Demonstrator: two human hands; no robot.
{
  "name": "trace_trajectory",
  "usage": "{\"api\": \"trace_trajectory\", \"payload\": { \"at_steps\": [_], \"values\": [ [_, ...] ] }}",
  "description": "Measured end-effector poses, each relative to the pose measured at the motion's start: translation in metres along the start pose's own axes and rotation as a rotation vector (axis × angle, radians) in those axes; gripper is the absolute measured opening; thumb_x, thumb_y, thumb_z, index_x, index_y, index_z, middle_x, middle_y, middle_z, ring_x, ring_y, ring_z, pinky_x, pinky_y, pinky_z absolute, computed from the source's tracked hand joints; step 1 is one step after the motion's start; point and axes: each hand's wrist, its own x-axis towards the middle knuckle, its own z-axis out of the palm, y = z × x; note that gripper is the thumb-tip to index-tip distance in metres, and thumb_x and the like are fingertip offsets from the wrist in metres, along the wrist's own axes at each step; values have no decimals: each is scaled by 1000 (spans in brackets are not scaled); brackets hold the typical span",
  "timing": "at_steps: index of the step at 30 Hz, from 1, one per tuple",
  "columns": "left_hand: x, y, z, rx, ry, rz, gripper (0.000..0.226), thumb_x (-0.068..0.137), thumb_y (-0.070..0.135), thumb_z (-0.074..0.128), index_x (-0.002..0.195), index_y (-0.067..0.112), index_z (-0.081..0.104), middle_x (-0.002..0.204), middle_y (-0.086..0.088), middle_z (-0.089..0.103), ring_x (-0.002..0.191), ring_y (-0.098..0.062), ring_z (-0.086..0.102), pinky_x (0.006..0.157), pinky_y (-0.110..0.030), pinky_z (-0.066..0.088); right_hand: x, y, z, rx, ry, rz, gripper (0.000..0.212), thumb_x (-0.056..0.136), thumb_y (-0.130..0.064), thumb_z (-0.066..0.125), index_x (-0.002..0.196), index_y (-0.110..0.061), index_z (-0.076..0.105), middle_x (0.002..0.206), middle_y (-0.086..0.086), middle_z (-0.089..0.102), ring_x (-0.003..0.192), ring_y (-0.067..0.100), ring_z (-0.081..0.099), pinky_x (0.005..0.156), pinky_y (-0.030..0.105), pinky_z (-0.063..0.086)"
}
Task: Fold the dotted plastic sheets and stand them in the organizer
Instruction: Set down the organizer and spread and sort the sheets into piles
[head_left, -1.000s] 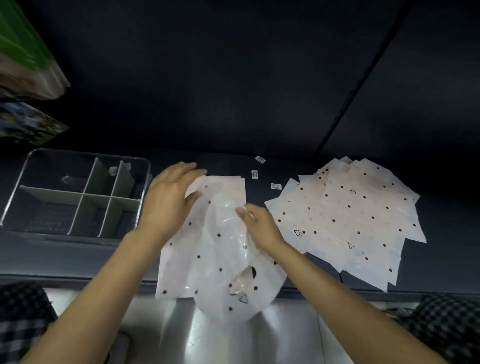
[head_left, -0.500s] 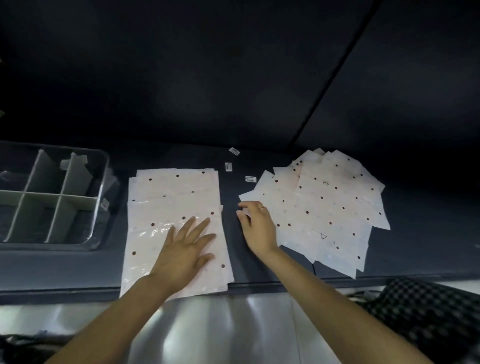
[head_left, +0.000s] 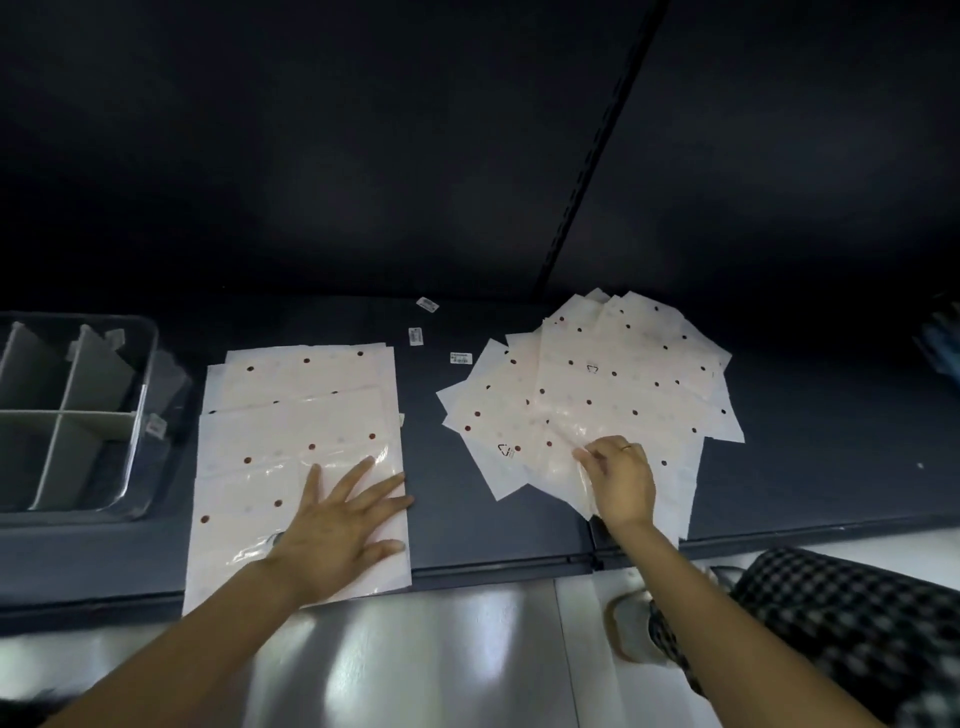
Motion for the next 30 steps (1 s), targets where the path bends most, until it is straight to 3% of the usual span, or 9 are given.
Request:
{"api": "trace_trajectory", "payload": {
  "at_steps": [4, 7, 12, 14, 17, 20, 23, 26, 30],
  "values": [
    [-7, 14, -6, -163, 81, 17, 73, 82, 74, 8, 146, 42, 22, 155, 23, 2, 145, -11, -11, 117, -35, -9, -7, -24, 1, 113, -3, -62, 26, 96, -26, 53, 100, -9, 71, 102, 5, 67, 97, 24, 51, 69, 27, 37],
    [-7, 37, -17, -727, 232, -59, 62, 88, 51, 52, 144, 31, 32, 150, 16, 26, 143, -7, 16, 115, -21, 11, -14, -55, 3, 290, -55, -141, 22, 94, -23, 55, 97, -9, 72, 98, 5, 69, 91, 25, 57, 74, 29, 42],
    [-4, 50, -52, -1488, 254, -350, 68, 77, 63, 47, 135, 26, 46, 137, 11, 48, 125, -8, 44, 98, -24, 40, -45, -107, 6, 411, -198, -443, 18, 89, -22, 62, 97, -12, 74, 103, -3, 71, 97, 19, 59, 86, 20, 40],
    [-3, 41, -64, -1564, 224, -440, 66, 75, 71, 40, 108, 19, 62, 105, 2, 66, 97, -14, 61, 90, -31, 46, -59, -121, 8, 426, -248, -543, 20, 88, -25, 63, 101, -14, 74, 107, -5, 70, 99, 17, 58, 87, 23, 44],
    [-6, 29, -66, -1476, 249, -595, 45, 87, 58, 50, 76, 16, 59, 55, 5, 47, 52, -13, 43, 52, -26, 36, -72, -134, 13, 363, -303, -675, 24, 88, -27, 62, 106, -16, 72, 109, -5, 70, 100, 17, 58, 86, 22, 45],
    [-7, 18, -56, -1522, 377, -652, 22, 96, 24, 53, 76, 17, 60, 68, -2, 59, 59, -18, 53, 53, -24, 36, -70, -134, 16, 303, -344, -708, 29, 91, -30, 58, 117, -20, 67, 119, -6, 65, 106, 12, 52, 92, 15, 37],
    [-13, -2, -44, -1487, 531, -653, 15, 97, 11, 48, 98, 11, 63, 86, -7, 63, 85, -29, 59, 65, -30, 43, -54, -113, 16, 276, -283, -532, 37, 94, -29, 56, 130, -19, 56, 131, -3, 57, 119, 17, 46, 103, 27, 37],
    [-21, -32, -29, -1377, 602, -770, 44, 97, 12, 50, 139, 21, 45, 127, -16, 56, 114, -35, 54, 91, -41, 44, -31, -76, 11, 243, -160, -277, 44, 94, -25, 56, 136, -16, 49, 139, 4, 50, 129, 21, 40, 109, 32, 33],
    [-33, -65, -11, -1270, 706, -860, 55, 96, 11, 50, 146, 27, 33, 145, -12, 43, 129, -34, 44, 105, -47, 37, -2, -17, -3, -32, -161, -13, 64, 94, -44, 50, 148, -21, 25, 156, 2, 21, 144, 22, 13, 117, 36, 16]
  ]
}}
